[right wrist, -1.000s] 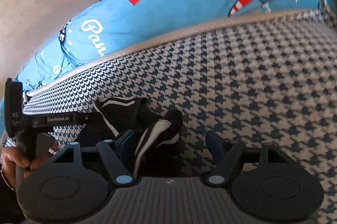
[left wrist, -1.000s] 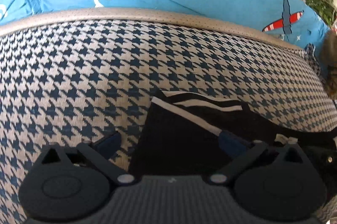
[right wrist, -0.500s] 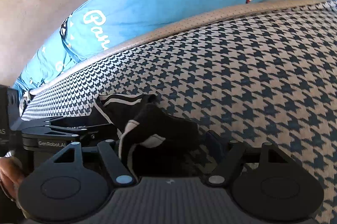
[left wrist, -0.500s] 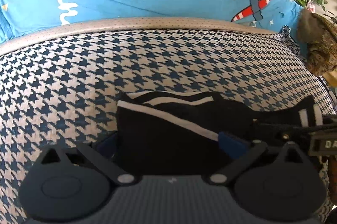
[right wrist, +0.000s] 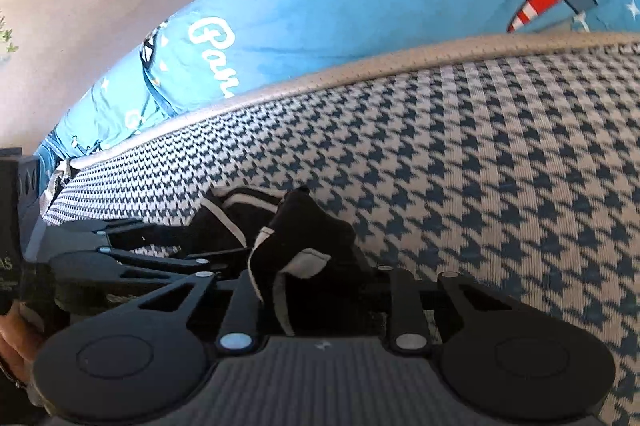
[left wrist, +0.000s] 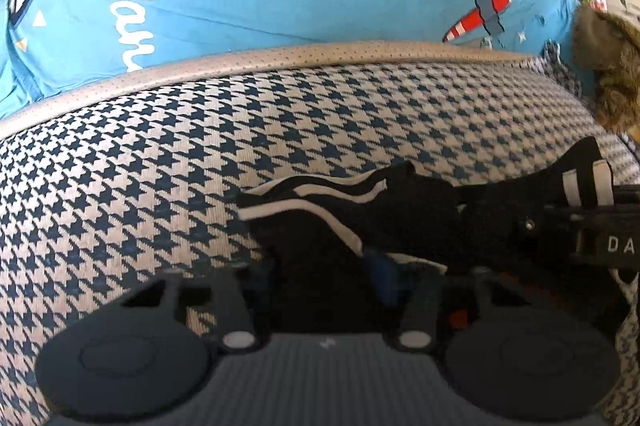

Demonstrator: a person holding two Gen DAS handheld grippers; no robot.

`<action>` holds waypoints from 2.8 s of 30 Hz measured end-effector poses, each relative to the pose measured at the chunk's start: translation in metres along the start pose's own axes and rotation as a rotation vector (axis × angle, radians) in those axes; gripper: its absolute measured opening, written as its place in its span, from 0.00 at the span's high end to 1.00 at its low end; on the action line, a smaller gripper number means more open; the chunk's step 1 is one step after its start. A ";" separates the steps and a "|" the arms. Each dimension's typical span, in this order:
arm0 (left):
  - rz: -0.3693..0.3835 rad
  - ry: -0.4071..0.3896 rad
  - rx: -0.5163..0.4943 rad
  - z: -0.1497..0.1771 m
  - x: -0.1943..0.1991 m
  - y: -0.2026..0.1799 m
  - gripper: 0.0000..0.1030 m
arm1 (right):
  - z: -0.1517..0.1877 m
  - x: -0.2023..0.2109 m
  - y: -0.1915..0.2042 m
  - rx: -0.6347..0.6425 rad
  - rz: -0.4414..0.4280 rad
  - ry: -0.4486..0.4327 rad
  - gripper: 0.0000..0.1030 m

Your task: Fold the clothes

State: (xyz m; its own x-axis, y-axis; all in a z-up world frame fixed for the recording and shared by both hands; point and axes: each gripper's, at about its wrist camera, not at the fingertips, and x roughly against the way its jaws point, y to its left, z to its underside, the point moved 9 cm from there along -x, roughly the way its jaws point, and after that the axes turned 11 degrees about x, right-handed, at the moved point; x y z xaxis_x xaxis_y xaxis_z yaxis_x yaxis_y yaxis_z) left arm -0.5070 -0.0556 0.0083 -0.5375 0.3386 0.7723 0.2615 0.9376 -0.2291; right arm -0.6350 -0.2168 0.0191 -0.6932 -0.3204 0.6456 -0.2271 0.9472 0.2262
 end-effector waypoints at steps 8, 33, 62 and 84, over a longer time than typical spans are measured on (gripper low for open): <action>-0.077 -0.133 0.019 -0.019 0.018 0.005 0.84 | -0.028 0.007 0.010 0.062 0.024 -0.078 0.79; -0.564 -0.449 0.202 -0.099 0.068 0.103 0.75 | -0.147 -0.011 0.061 0.174 0.000 -0.348 0.78; -0.486 -0.301 0.269 -0.055 0.056 0.086 0.02 | -0.066 0.026 0.015 -0.121 0.174 -0.107 0.31; -0.426 -0.159 0.389 -0.033 0.037 0.099 0.00 | -0.017 0.029 -0.038 -0.222 0.255 0.070 0.30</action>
State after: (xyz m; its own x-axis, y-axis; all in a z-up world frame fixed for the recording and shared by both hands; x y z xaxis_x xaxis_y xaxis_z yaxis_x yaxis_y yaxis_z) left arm -0.4746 0.0475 0.0334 -0.6515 -0.0941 0.7528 -0.3001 0.9433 -0.1419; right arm -0.6350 -0.2625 0.0412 -0.6581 -0.0805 0.7486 0.1072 0.9741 0.1990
